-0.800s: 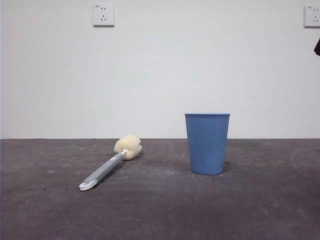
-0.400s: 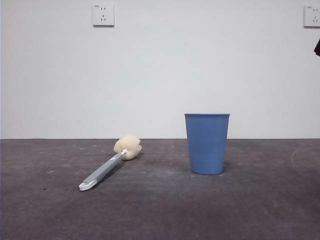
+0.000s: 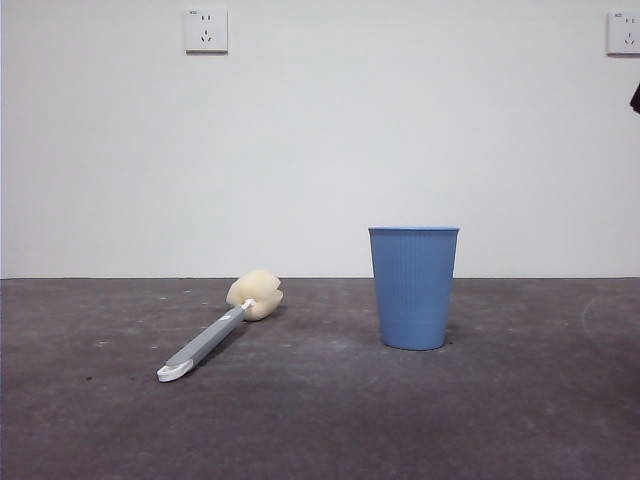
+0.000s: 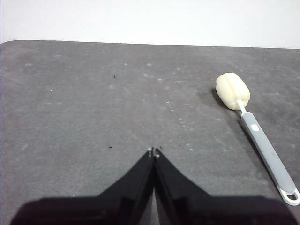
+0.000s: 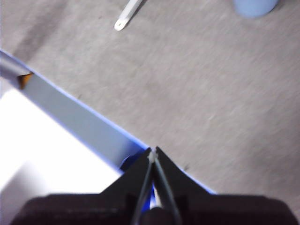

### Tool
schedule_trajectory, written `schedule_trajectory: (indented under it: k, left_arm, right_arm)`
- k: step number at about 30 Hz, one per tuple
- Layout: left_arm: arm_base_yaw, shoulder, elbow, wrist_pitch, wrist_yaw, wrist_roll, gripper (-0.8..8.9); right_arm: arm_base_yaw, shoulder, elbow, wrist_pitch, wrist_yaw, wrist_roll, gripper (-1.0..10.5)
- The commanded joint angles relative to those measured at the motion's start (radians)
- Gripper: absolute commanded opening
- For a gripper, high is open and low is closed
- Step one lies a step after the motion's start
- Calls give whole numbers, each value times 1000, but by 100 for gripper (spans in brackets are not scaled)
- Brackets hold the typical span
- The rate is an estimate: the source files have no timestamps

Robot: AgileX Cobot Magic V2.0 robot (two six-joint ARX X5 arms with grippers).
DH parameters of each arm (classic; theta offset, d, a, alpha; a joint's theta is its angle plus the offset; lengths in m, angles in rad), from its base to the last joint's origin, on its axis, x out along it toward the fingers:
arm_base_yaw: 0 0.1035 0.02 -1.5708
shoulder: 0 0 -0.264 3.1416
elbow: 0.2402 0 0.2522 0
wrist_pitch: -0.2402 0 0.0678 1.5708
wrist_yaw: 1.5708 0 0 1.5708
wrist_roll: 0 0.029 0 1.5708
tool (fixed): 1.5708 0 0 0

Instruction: Pick up the cup brush,pick up the cup,insert the brush into the cup,clean the cup,put the cup brush back,put the cup back to the fixed position on the table

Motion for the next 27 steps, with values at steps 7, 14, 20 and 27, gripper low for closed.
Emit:
schedule_trajectory:
  k: [7, 14, 20, 27]
  left_arm:
    - [3, -2, -12, -2, -1, -6, -3]
    - [3, -2, -12, -2, -1, -6, -3]
    - [3, -2, -12, -2, -1, -6, -3]
    - [3, -2, -12, -2, -1, -6, -3]
  right_arm:
    - [-301, -156, -81, 397, -20, -240, 2]
    - [-541, -312, -327, 609, -18, -239, 2]
    - [-603, -478, -545, 769, -16, -224, 2]
    - [-621, -578, -658, 775, -12, -181, 2]
